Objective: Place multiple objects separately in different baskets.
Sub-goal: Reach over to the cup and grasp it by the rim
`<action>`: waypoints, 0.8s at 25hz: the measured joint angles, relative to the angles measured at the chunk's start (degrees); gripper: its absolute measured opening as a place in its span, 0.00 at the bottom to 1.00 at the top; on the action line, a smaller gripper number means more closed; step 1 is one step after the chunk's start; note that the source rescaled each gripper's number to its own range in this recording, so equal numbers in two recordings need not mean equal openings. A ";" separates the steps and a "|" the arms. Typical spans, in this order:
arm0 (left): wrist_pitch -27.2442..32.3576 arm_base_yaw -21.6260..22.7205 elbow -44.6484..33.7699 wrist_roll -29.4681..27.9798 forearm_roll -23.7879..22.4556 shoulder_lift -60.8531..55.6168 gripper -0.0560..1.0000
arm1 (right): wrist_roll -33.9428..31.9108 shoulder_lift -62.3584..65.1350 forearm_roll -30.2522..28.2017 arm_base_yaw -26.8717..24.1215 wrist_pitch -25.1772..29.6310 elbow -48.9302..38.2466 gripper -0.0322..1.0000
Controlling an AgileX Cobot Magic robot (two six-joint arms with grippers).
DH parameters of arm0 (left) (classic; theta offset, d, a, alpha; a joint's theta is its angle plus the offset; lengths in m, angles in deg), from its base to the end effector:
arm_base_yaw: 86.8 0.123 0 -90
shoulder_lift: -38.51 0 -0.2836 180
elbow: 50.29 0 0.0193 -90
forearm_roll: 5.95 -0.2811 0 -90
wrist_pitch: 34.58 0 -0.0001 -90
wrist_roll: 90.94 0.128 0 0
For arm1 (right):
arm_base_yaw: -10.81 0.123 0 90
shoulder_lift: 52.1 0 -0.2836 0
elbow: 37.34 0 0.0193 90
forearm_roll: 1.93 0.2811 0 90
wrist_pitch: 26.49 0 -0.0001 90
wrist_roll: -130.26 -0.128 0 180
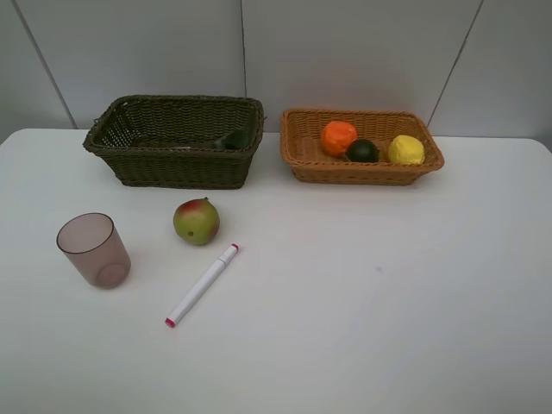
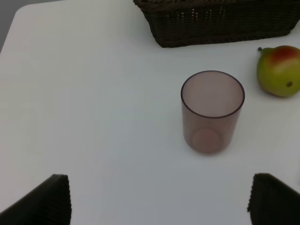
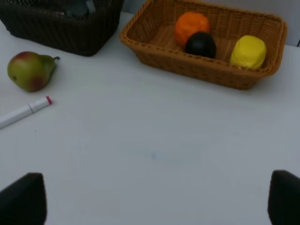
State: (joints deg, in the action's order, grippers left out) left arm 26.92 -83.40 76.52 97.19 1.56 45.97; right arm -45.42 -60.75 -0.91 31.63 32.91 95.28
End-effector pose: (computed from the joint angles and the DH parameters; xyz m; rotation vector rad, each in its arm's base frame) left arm 0.0630 -0.0110 0.2471 0.0888 2.1226 -0.0406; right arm 0.0531 0.0223 0.2837 -0.4403 1.9719 0.2042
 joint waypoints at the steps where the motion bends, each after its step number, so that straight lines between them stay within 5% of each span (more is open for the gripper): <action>1: 0.00 0.00 0.00 0.00 0.00 0.00 1.00 | 0.00 0.68 -0.12 0.00 0.01 0.00 1.00; 12: 0.00 0.00 0.00 0.00 0.00 0.00 1.00 | -5.85 1.01 -5.54 -0.70 0.01 -0.17 1.00; 20: 0.00 0.00 0.00 0.00 0.00 0.00 1.00 | -6.22 1.01 -5.84 -11.04 0.01 -0.17 1.00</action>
State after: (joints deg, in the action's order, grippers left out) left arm 26.92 -83.40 76.52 97.19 1.56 45.97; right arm -51.64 -59.73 -6.76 20.59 32.92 95.11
